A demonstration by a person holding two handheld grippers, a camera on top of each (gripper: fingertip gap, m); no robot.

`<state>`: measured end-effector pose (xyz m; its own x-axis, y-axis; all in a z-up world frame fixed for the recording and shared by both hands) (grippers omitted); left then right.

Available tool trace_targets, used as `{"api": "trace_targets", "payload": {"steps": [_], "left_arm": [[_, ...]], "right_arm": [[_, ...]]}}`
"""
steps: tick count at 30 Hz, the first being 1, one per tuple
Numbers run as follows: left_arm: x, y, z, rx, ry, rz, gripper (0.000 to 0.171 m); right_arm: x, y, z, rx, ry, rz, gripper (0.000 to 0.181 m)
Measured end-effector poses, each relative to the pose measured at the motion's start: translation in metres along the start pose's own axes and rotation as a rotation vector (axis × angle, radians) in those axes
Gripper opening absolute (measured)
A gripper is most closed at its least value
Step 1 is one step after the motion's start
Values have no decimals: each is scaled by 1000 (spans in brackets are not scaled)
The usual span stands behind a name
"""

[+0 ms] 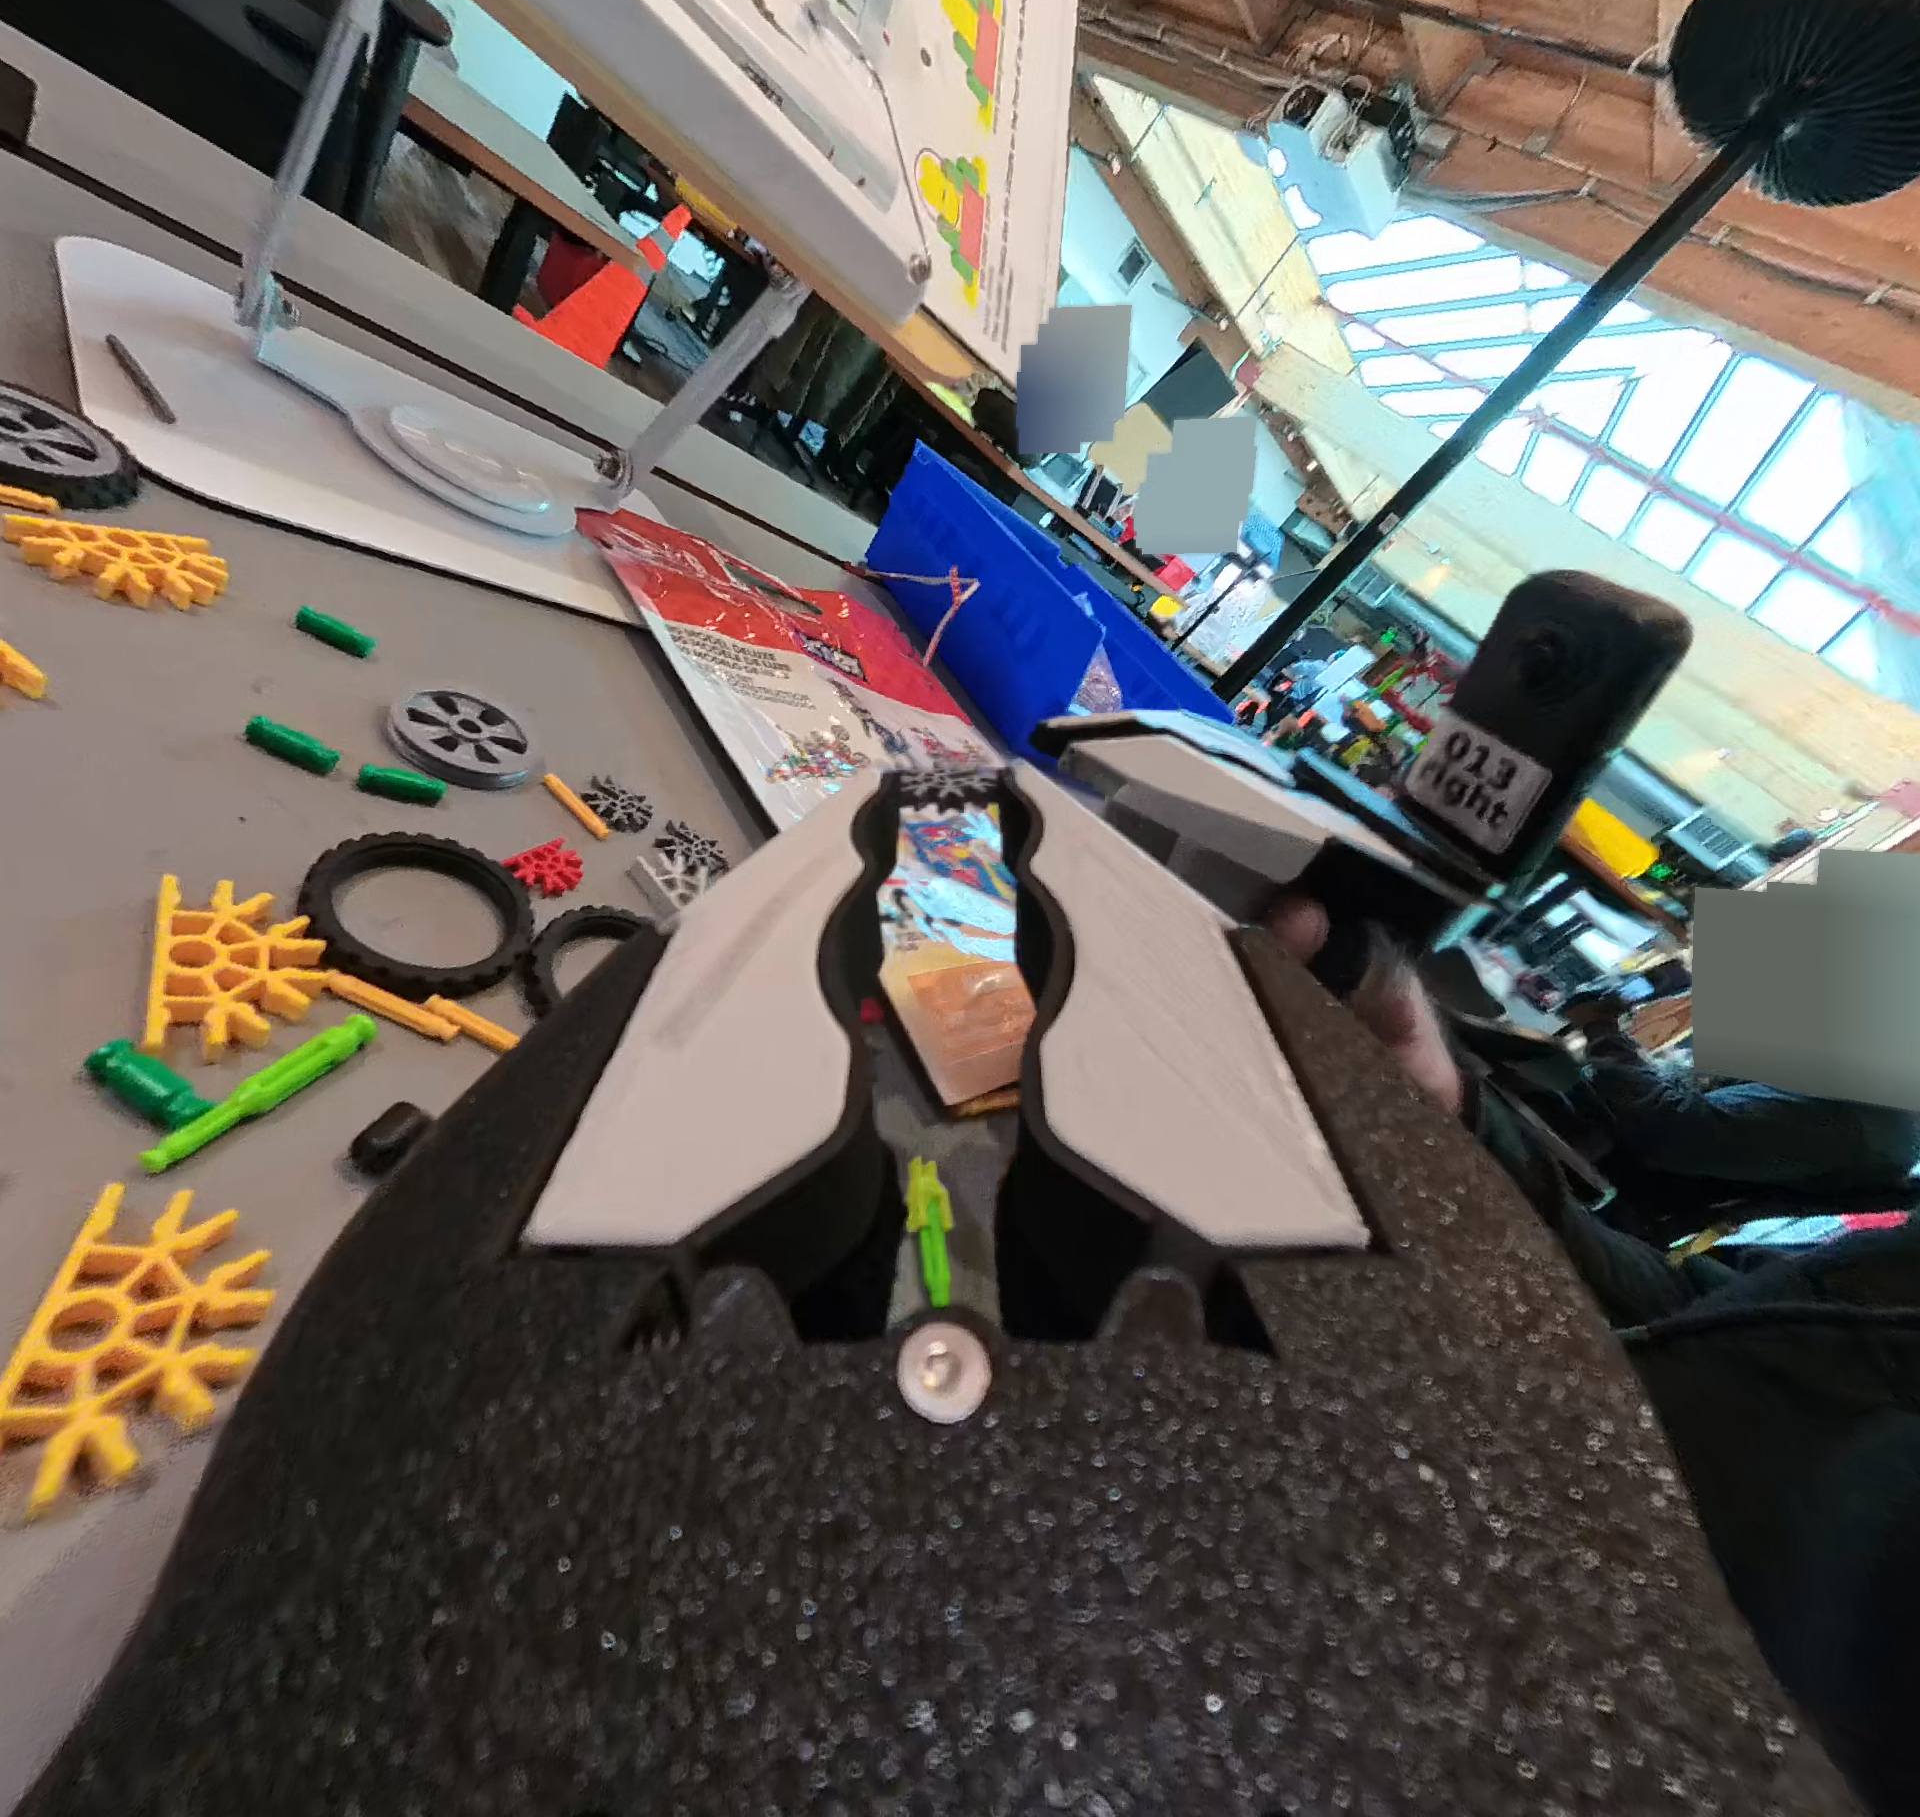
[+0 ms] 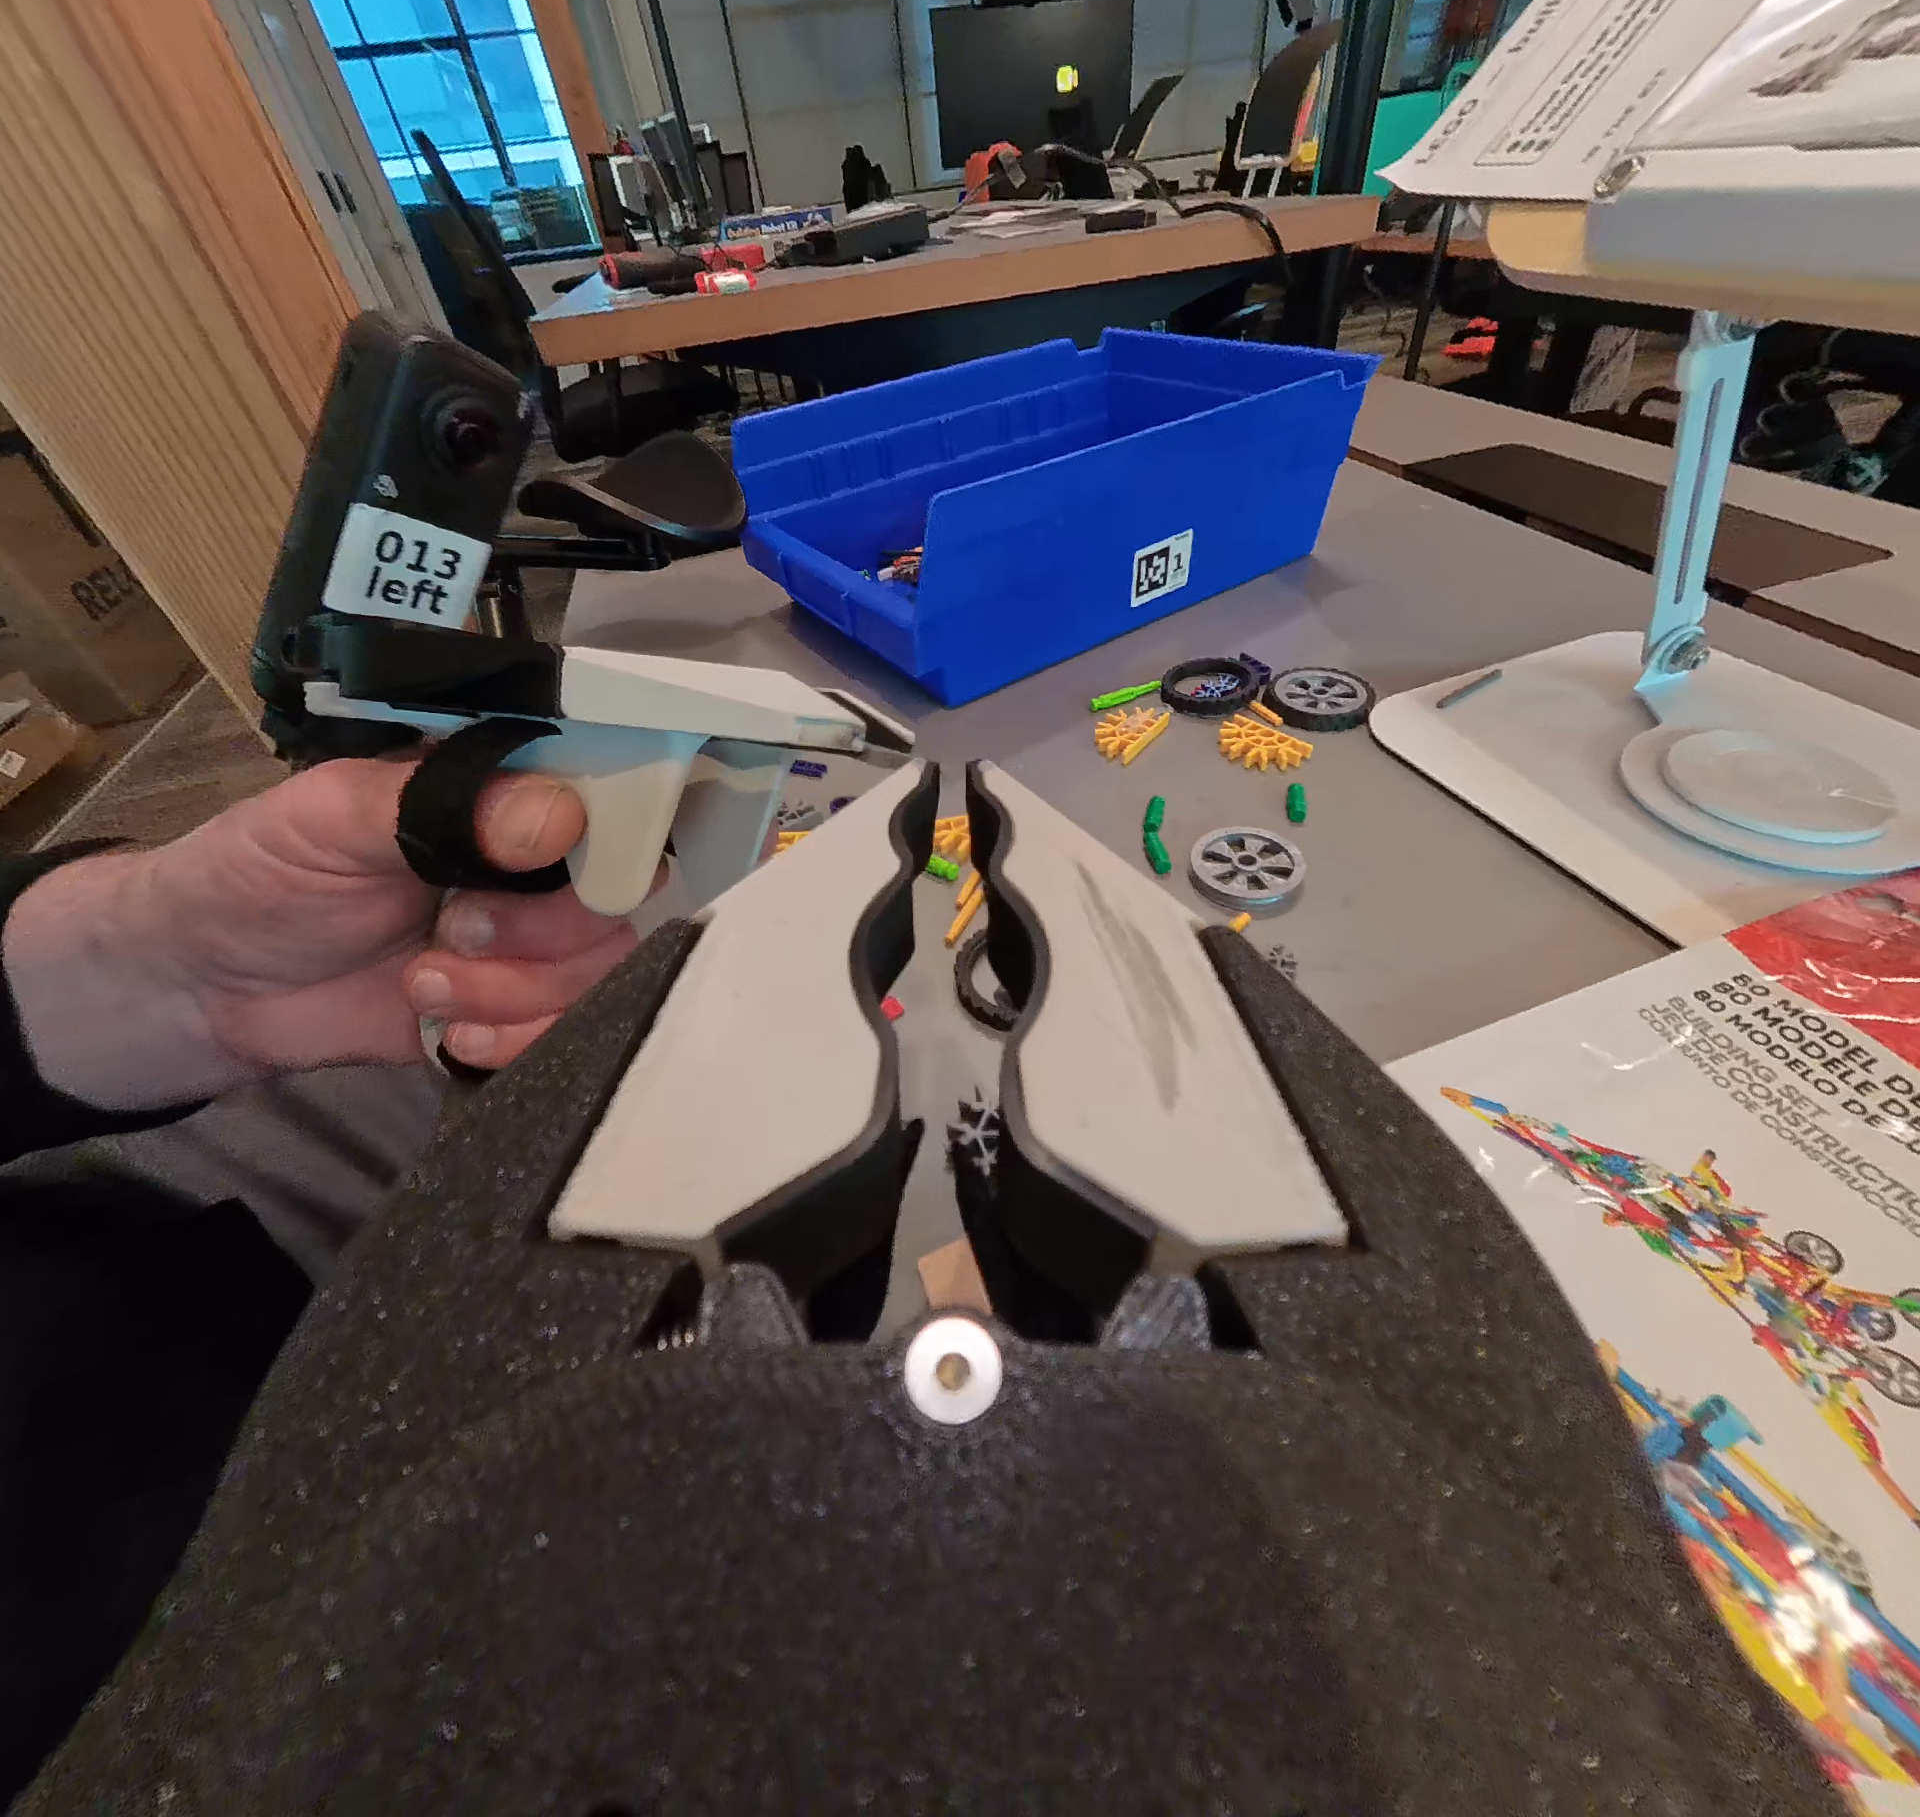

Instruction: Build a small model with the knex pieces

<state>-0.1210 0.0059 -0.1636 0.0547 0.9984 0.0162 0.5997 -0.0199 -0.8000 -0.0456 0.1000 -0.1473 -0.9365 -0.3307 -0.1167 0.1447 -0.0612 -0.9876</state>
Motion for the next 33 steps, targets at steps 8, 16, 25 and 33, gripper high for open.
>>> {"api": "trace_targets", "payload": {"steps": [8,16,25,33], "left_arm": [[-16,-1,3,107,-40,21,16],[-20,-1,1,104,25,20,16],[-25,-7,3,55,114,-12,16],[-27,-8,1,34,172,-15,16]], "right_arm": [[-16,5,19,-61,-175,184,10],[-59,33,54,-147,-134,292,11],[-92,59,53,-566,432,217,17],[-91,56,78,-831,463,138,4]]}}
Point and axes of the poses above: each gripper's, where its closed fingertips meet, x out along the fingers, y out of its underside, z = x × y across the jaws, the point moved 6 cm from there along -x, back along the fingers, and after that the axes turned 2 degrees about -y, right-handed, at the moved point
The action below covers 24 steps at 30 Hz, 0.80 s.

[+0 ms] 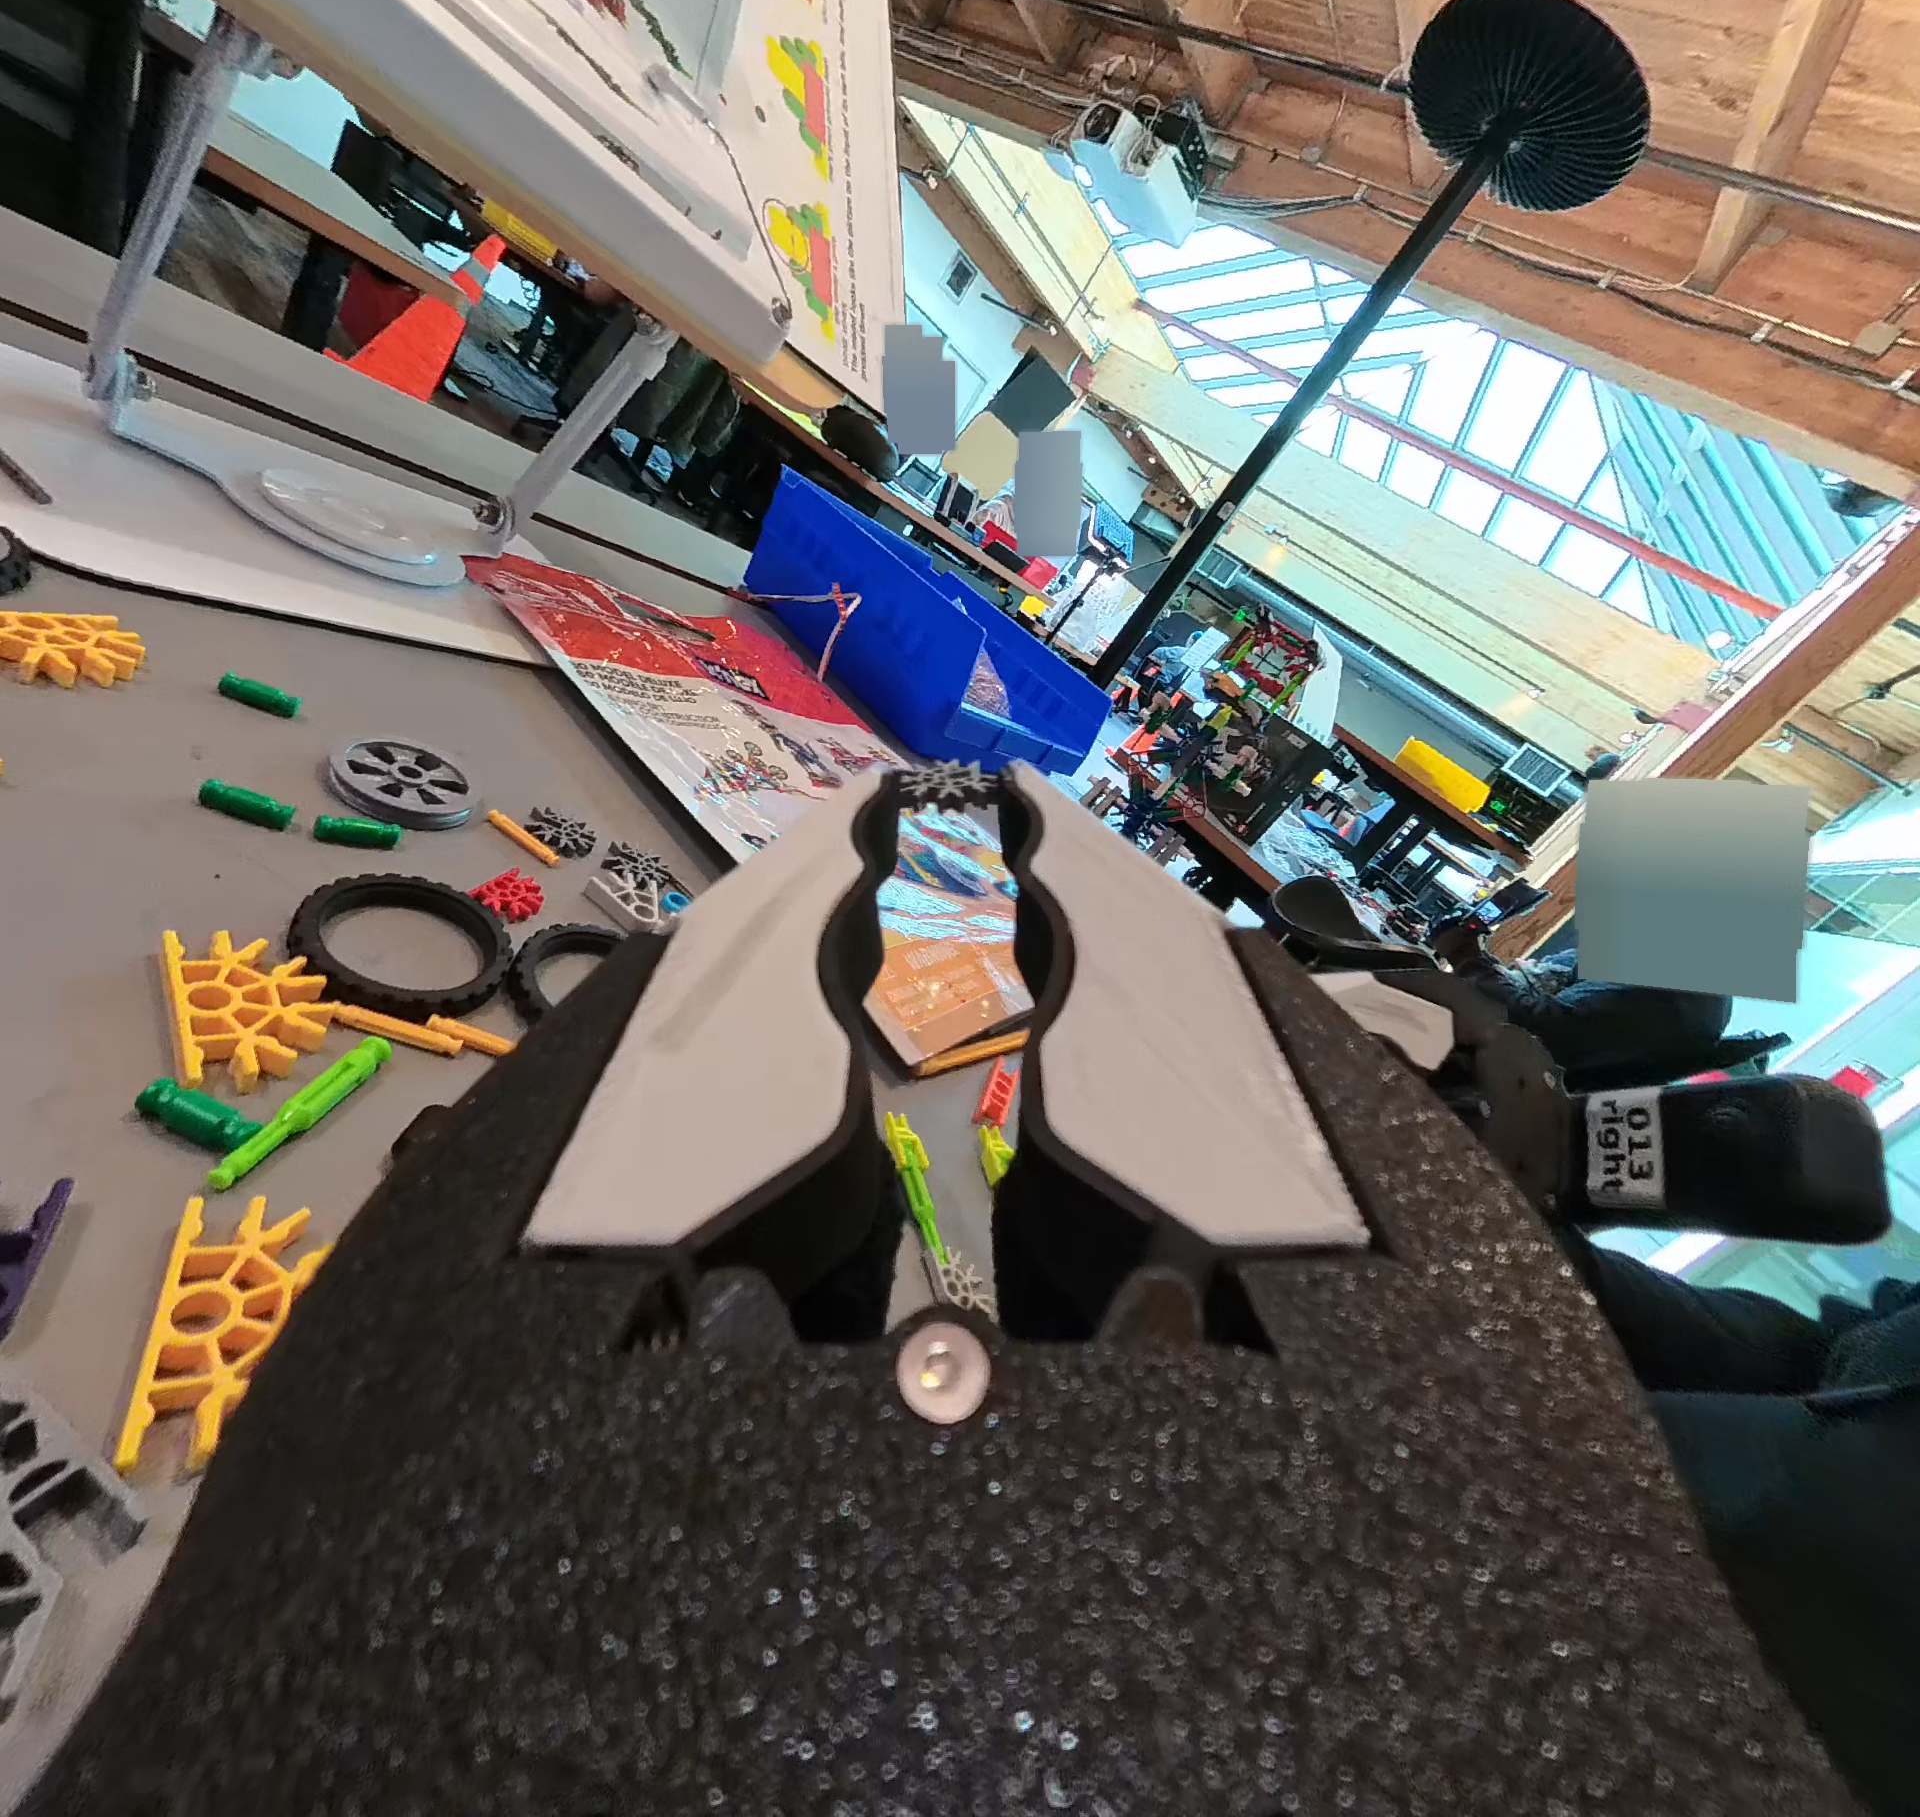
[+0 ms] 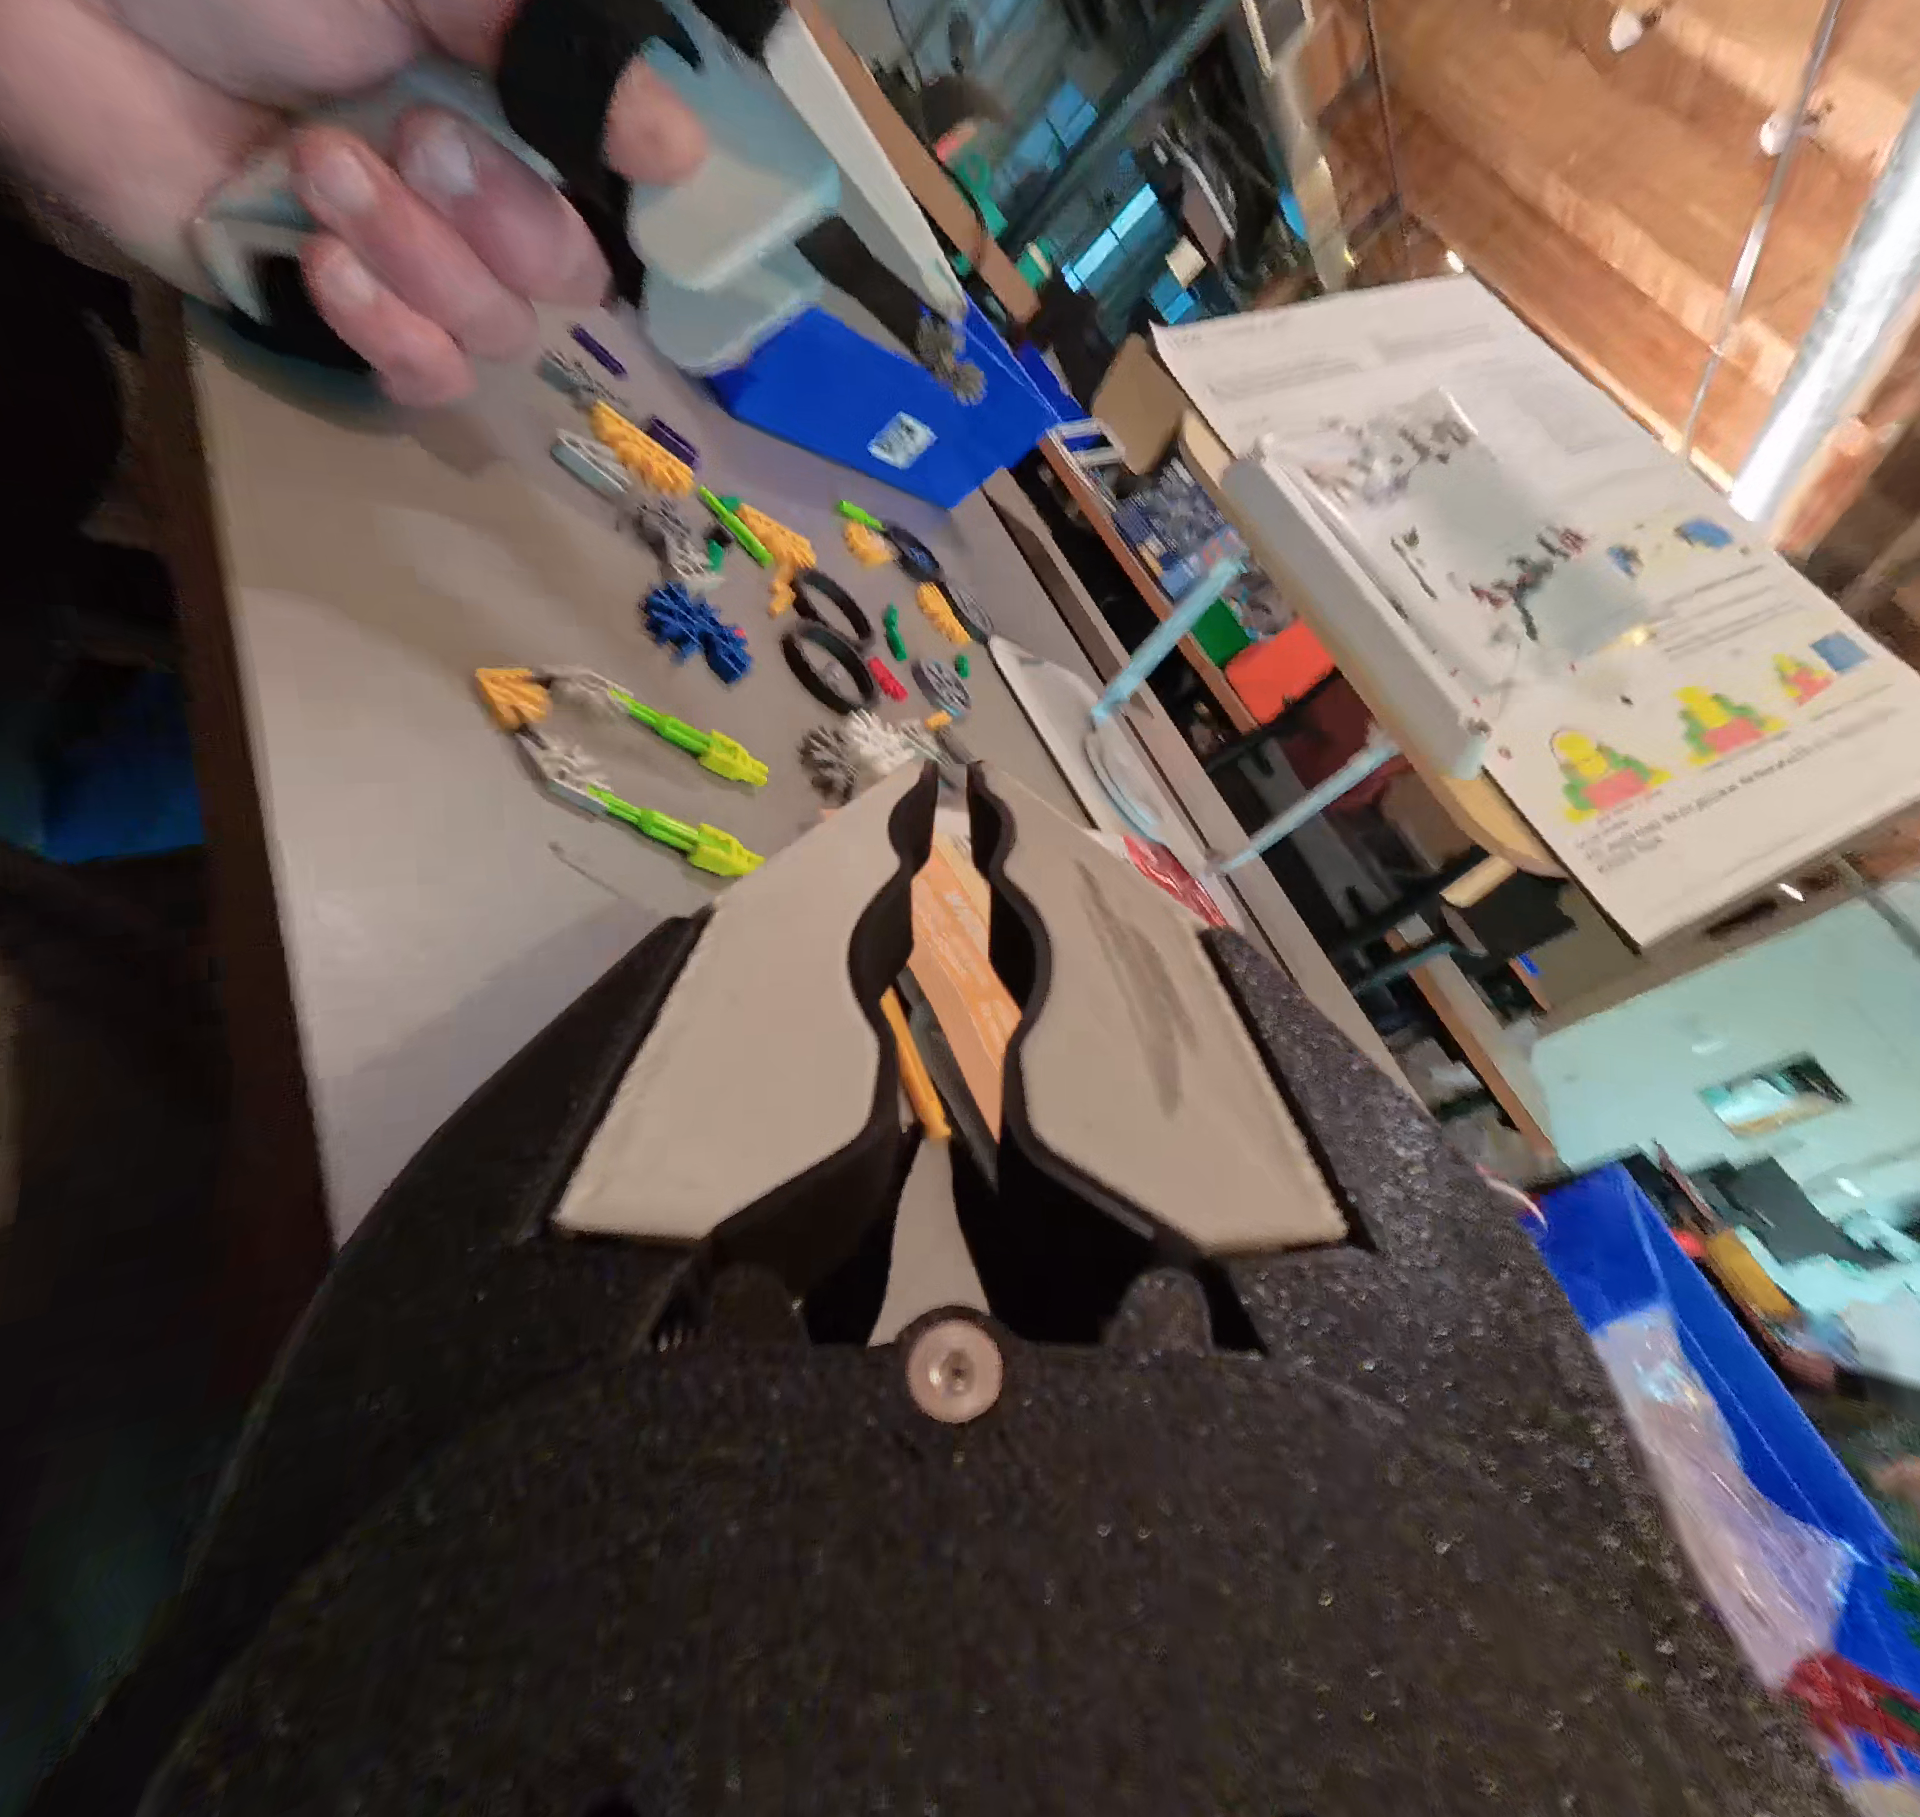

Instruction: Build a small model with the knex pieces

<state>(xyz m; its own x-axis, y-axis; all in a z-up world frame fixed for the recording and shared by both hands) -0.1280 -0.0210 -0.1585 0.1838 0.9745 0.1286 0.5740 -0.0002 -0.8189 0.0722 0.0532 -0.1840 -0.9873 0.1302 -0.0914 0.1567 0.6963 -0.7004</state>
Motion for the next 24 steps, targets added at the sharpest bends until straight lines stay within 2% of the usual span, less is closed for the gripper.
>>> {"api": "trace_targets", "payload": {"steps": [2,4,6,8,10,12,14,18,21,24], "left_arm": [[1,1,-1,6,3,12,16],[2,2,-1,6,13,26,16],[3,3,-2,-1,26,41,16],[3,3,-2,0,31,39,16],[3,3,-3,7,33,36,16],[3,3,-3,4,35,36,16],[3,3,-3,4,35,35,16],[3,2,-2,-2,46,27,16],[4,2,-2,-3,50,18,16],[4,1,-2,0,50,12,16]], "right_arm": [[-8,-17,11,40,-117,-54,2],[-21,-46,40,144,-433,-85,3],[-29,-63,73,214,-670,-44,3],[-32,-66,108,219,-806,16,2],[-22,-60,125,270,-802,59,0],[-12,-59,123,434,-844,67,0],[-4,-53,127,596,-941,110,1],[1,-48,130,888,-1098,68,2],[2,-52,135,955,-1145,39,9],[7,-40,142,918,-1076,84,9]]}}
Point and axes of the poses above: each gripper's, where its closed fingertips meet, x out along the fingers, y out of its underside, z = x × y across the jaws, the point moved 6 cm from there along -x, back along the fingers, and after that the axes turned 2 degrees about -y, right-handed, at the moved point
